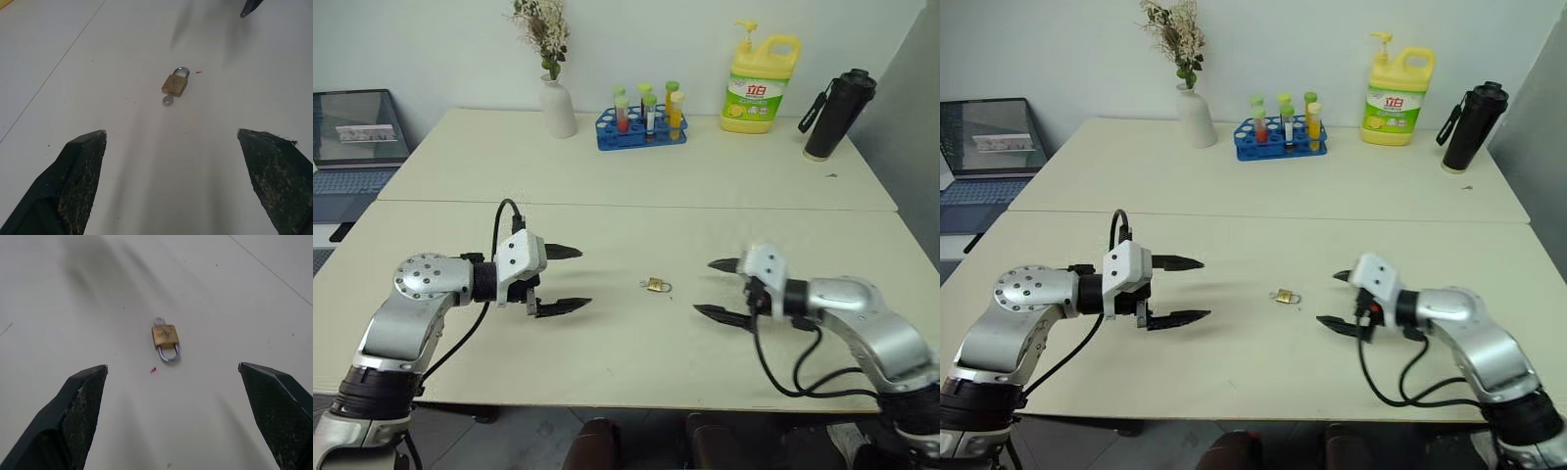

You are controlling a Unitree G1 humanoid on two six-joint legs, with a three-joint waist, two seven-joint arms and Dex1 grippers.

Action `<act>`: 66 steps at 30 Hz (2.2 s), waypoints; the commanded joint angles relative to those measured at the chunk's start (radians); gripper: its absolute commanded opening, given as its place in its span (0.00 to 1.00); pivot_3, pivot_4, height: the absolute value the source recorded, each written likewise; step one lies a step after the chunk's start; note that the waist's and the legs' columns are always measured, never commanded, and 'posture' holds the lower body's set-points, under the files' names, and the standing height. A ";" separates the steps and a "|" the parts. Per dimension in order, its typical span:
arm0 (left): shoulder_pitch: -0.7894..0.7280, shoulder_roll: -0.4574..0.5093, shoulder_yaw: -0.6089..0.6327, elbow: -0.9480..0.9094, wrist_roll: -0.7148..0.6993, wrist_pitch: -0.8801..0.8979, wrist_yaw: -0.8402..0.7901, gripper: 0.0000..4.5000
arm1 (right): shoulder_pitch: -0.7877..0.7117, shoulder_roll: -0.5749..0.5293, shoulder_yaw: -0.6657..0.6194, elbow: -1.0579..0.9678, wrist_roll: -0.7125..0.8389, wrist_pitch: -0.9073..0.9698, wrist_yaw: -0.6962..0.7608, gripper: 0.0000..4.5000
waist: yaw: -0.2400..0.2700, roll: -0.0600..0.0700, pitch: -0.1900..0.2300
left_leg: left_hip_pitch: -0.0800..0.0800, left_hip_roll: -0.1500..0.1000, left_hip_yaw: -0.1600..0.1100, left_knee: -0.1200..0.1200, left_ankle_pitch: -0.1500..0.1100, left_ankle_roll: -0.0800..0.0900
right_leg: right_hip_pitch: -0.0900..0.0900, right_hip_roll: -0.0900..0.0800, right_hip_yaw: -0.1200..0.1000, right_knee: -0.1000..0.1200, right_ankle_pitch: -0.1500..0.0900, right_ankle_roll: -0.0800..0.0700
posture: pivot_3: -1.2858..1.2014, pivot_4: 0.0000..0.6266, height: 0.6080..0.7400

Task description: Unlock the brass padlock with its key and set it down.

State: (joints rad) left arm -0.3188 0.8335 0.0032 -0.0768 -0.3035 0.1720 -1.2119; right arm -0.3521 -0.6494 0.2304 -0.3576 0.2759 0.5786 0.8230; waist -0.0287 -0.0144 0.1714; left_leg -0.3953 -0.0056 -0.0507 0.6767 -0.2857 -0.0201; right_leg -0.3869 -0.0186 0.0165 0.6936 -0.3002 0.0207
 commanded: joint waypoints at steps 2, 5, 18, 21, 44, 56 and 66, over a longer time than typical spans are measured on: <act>-0.011 -0.007 -0.014 0.027 0.035 -0.066 0.001 1.00 | -0.093 0.122 0.103 0.084 -0.087 0.041 -0.088 1.00 | -0.001 0.000 0.000 | 0.000 0.000 0.000 0.000 0.000 0.000 | -0.001 0.000 0.000 0.000 0.000 0.000 | 0.52 0.24 1.00; -0.007 -0.009 -0.020 0.027 0.040 -0.075 -0.001 1.00 | -0.141 0.196 0.146 0.163 -0.131 0.062 -0.125 1.00 | -0.001 0.000 0.000 | -0.001 0.000 0.000 0.000 0.000 0.000 | -0.002 0.000 0.000 0.001 0.000 0.000 | 0.52 0.24 1.00; 0.004 -0.009 -0.031 0.021 0.056 -0.088 0.010 1.00 | -0.193 0.250 0.160 0.293 -0.183 0.071 -0.120 1.00 | -0.002 0.000 0.000 | -0.001 0.000 0.000 0.001 0.000 0.000 | -0.002 0.000 0.000 0.003 0.000 0.000 | 0.52 0.24 1.00; 0.004 -0.012 -0.031 0.018 0.058 -0.083 0.015 1.00 | -0.191 0.259 0.163 0.290 -0.181 0.073 -0.118 1.00 | -0.003 0.000 0.000 | -0.001 0.000 0.000 0.001 0.000 0.000 | -0.002 0.000 0.000 0.003 0.000 0.000 | 0.52 0.24 1.00; 0.001 -0.050 -0.032 0.055 0.058 -0.057 0.054 1.00 | -0.165 0.253 0.159 0.288 -0.210 -0.008 -0.103 0.21 | -0.003 0.000 0.000 | 0.000 -0.001 -0.001 0.001 0.000 0.000 | -0.002 0.000 0.000 0.003 0.000 0.000 | 0.52 0.24 1.00; -0.109 -0.178 -0.092 0.024 -0.026 0.131 0.075 1.00 | 0.097 -0.033 -0.020 0.042 -0.375 -0.477 -0.185 0.21 | 0.003 -0.001 0.001 | -0.002 -0.002 -0.002 0.001 0.000 0.000 | -0.001 -0.001 -0.001 0.002 0.000 0.000 | 0.52 0.24 1.00; -0.248 -0.263 -0.105 0.068 -0.083 0.263 0.065 1.00 | 0.141 -0.119 -0.006 0.082 -0.754 -0.885 -0.402 0.21 | -0.002 -0.001 0.001 | -0.001 -0.001 0.000 0.001 0.000 -0.001 | -0.001 0.001 0.000 0.004 0.000 0.000 | 0.52 0.24 1.00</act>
State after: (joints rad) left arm -0.5400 0.5779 -0.1066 0.0056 -0.3577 0.4223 -1.1462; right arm -0.2084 -0.7577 0.2301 -0.2638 -0.4267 -0.2327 0.4697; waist -0.0309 -0.0155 0.1722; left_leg -0.3962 -0.0066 -0.0510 0.6781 -0.2852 -0.0209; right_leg -0.3882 -0.0176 0.0169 0.6970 -0.3004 0.0207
